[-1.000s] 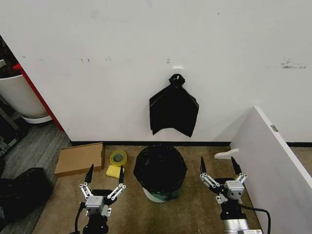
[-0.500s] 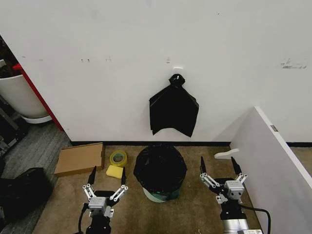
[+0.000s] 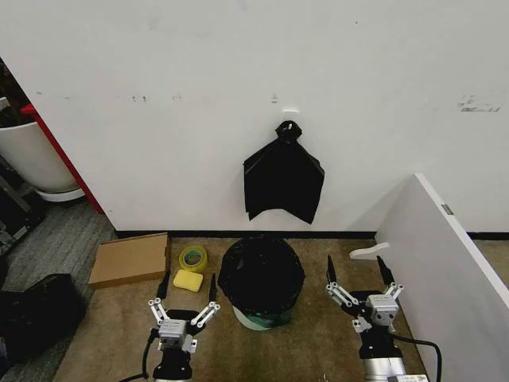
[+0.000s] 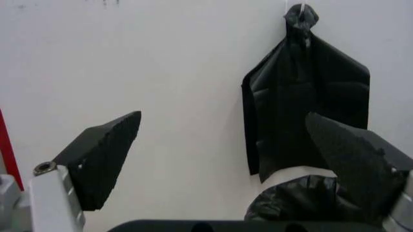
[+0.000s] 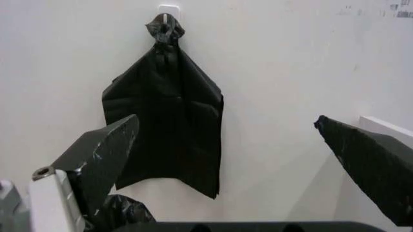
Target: Place the garbage bag over the trash bin.
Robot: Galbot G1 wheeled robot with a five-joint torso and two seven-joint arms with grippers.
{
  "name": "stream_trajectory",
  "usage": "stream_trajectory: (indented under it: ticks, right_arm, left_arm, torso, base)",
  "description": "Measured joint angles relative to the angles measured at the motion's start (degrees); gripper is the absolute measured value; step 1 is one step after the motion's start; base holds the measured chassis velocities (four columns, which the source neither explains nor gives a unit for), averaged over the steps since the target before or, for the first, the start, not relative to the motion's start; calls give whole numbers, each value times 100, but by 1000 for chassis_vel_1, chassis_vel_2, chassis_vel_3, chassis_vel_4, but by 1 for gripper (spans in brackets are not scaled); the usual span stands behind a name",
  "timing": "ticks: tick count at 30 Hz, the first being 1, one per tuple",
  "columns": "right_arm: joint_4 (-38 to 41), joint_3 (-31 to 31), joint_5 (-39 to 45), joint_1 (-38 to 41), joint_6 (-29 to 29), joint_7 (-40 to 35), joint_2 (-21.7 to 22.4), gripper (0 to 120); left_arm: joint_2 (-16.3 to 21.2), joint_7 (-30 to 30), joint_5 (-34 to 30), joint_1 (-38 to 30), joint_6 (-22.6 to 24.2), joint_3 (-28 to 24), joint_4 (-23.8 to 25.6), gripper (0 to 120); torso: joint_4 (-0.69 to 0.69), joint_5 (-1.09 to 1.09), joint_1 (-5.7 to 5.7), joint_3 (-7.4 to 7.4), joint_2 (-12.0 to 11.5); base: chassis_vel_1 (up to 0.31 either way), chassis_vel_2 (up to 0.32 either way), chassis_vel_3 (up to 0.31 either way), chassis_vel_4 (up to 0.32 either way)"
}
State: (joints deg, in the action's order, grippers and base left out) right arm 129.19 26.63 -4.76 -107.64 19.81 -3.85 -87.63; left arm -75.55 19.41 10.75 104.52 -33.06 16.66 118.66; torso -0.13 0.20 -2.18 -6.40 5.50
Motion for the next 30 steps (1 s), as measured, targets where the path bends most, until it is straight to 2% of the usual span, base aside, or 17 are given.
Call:
stream_trajectory:
  ticks: [6, 14, 30]
  right_arm:
    - [0, 0, 0, 0, 0, 0, 0, 100]
    - [0, 0, 0, 0, 0, 0, 0, 100]
    - [0, 0, 0, 0, 0, 0, 0, 100]
  left_arm:
    - [187, 13, -245, 52, 194, 103, 80, 100]
    - [339, -29, -526, -226, 469, 46, 106, 100]
    - [431, -40, -716, -263, 498, 70, 116, 100]
  torso:
    - [0, 1, 0, 0, 0]
    - [0, 0, 0, 0, 1]
    - [0, 0, 0, 0, 1]
  base:
    - [0, 0, 0, 0]
    - [0, 0, 0, 0]
    - [0, 0, 0, 0]
